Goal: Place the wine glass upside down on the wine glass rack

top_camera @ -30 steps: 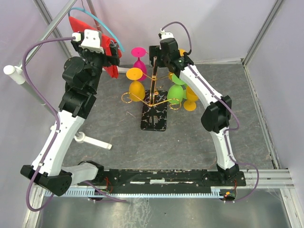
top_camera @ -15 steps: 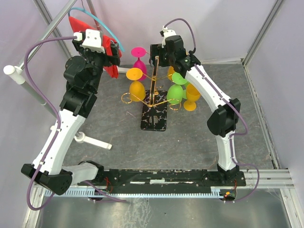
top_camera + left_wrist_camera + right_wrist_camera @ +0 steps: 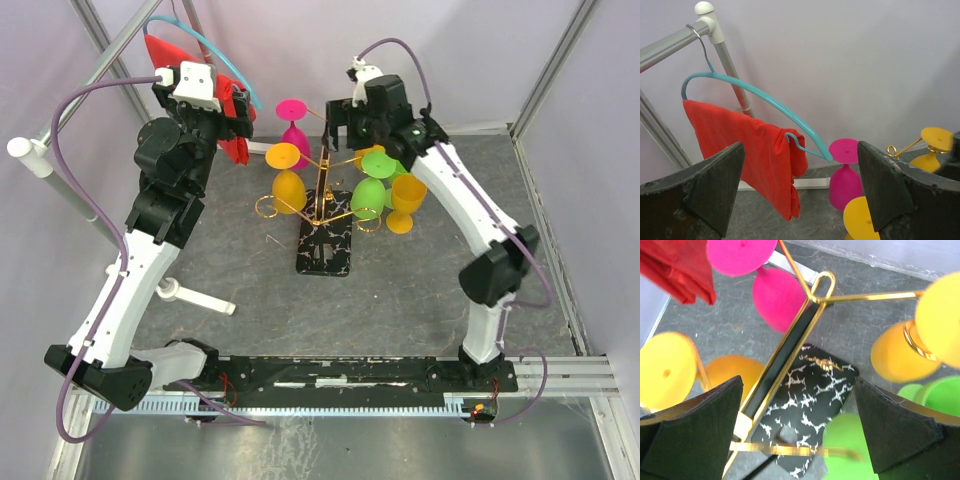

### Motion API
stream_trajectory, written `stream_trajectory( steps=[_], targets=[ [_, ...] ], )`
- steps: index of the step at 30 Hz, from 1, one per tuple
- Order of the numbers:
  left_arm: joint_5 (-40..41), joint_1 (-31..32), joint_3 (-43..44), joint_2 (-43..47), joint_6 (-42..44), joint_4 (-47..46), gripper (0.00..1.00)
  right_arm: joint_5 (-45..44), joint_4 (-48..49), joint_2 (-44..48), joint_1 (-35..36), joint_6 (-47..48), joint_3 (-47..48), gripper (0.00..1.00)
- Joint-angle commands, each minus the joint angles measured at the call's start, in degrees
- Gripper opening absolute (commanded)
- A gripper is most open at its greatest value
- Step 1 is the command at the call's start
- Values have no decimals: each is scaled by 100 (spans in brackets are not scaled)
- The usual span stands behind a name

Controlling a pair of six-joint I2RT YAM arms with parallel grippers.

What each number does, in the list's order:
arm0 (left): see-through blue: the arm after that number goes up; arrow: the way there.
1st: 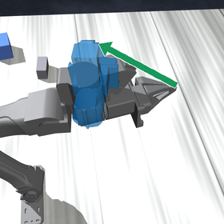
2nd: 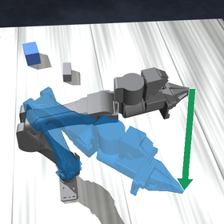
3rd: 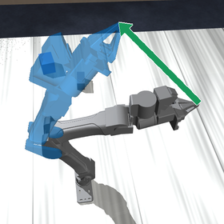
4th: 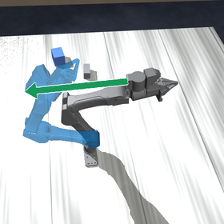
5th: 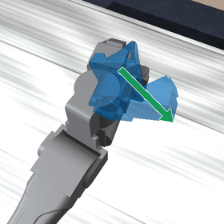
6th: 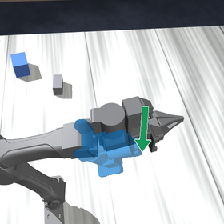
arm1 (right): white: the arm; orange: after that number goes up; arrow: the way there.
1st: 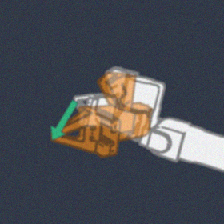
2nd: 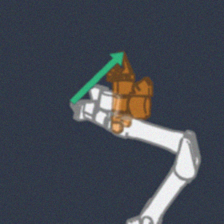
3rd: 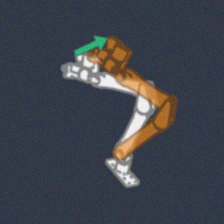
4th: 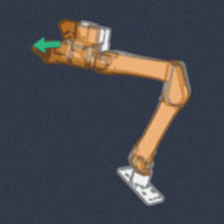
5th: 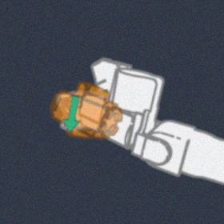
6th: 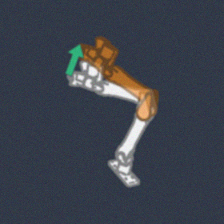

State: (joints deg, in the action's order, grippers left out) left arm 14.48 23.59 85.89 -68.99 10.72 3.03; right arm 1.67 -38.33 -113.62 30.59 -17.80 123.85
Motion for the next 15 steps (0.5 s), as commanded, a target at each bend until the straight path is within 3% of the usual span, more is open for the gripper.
stream_trajectory(
  steps=[1, 5, 10, 15],
  targets=[
    [-45, -35, 235, 7, -21, -116, 99, 1, 724, 1463, -54, 280, -967, 100],
    [-489, -34, 268, -116, -156, -168, 99, -132, 949, 2169, -281, 226, -1680, 100],
    [-1725, -55, 615, -507, -207, 244, 99, -577, 822, 2634, -785, 119, -2413, 100],
    [-1794, -52, 657, -619, -215, 298, 99, -1068, 621, 3044, -1354, 46, -3180, 100]
  ],
)
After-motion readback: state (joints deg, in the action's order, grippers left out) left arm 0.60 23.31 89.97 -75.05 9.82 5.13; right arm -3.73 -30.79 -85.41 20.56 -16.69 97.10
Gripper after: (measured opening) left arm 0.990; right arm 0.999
